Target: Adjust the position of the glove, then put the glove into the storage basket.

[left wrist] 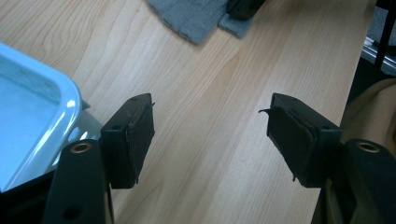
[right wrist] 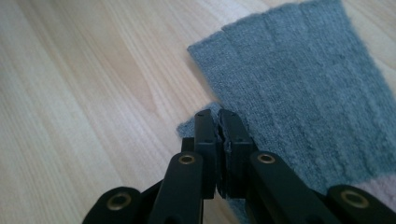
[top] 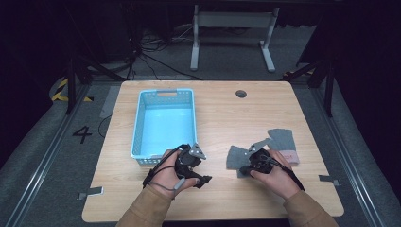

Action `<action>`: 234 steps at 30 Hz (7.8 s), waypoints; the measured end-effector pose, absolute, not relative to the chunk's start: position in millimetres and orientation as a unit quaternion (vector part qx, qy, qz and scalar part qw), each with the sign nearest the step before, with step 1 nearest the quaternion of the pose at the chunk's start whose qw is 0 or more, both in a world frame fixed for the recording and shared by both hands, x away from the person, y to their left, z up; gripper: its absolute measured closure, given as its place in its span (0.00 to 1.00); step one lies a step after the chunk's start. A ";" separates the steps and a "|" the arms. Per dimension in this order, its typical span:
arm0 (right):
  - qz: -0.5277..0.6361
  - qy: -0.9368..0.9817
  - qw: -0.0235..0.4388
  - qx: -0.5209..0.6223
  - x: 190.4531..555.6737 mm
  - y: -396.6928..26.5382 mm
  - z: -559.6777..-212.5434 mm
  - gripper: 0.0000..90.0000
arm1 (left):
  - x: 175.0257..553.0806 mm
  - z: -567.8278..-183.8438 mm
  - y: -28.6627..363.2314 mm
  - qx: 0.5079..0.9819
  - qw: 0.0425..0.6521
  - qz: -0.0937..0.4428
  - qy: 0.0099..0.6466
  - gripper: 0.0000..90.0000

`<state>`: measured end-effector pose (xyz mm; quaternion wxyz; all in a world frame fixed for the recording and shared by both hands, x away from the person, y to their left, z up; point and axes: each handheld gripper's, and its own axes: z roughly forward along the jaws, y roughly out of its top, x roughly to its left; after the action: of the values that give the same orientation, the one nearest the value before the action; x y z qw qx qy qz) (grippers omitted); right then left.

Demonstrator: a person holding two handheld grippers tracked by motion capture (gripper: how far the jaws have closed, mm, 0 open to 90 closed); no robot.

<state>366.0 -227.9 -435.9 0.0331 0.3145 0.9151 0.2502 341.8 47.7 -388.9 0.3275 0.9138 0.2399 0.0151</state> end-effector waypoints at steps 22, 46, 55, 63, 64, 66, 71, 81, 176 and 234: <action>0.255 0.921 0.008 0.293 347.7 -227.4 -435.2 0.95 | 349.9 -386.2 34.1 0.918 0.329 0.008 0.221 0.36; 0.319 0.873 0.088 0.359 352.9 -272.5 -396.9 1.00 | 348.7 -385.8 37.5 0.916 0.330 0.009 0.227 0.36; 0.311 0.840 0.112 0.429 366.7 -305.7 -404.7 1.00 | 348.5 -387.7 38.6 0.916 0.328 0.010 0.230 0.36; 0.288 0.837 0.111 0.451 373.8 -313.6 -419.7 1.00 | 349.0 -388.6 38.9 0.915 0.330 0.009 0.232 0.36; 0.287 0.837 0.111 0.452 374.0 -314.8 -420.3 1.00 | 348.9 -388.6 39.1 0.915 0.330 0.009 0.232 0.36; 0.284 0.836 0.110 0.456 374.3 -316.8 -421.0 1.00 | 349.0 -388.1 39.5 0.916 0.330 0.008 0.230 0.36; 0.275 0.835 0.111 0.463 375.1 -320.9 -424.0 1.00 | 348.9 -388.0 39.5 0.916 0.329 0.008 0.230 0.36; 0.253 0.835 0.101 0.478 375.4 -329.7 -428.7 1.00 | 349.9 -387.3 38.9 0.915 0.331 0.007 0.231 0.36; 0.203 0.815 0.137 0.524 448.7 -378.9 -432.2 0.41 | 348.6 -384.4 46.4 0.910 0.337 0.009 0.241 0.35; 0.281 0.833 0.136 0.457 416.0 -349.7 -344.8 0.86 | 346.8 -380.8 47.5 0.909 0.341 0.013 0.239 0.35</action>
<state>416.0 -349.7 -344.8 0.1361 0.4566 0.8331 0.2810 346.8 47.5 -380.8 0.3408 0.9092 0.2389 0.0133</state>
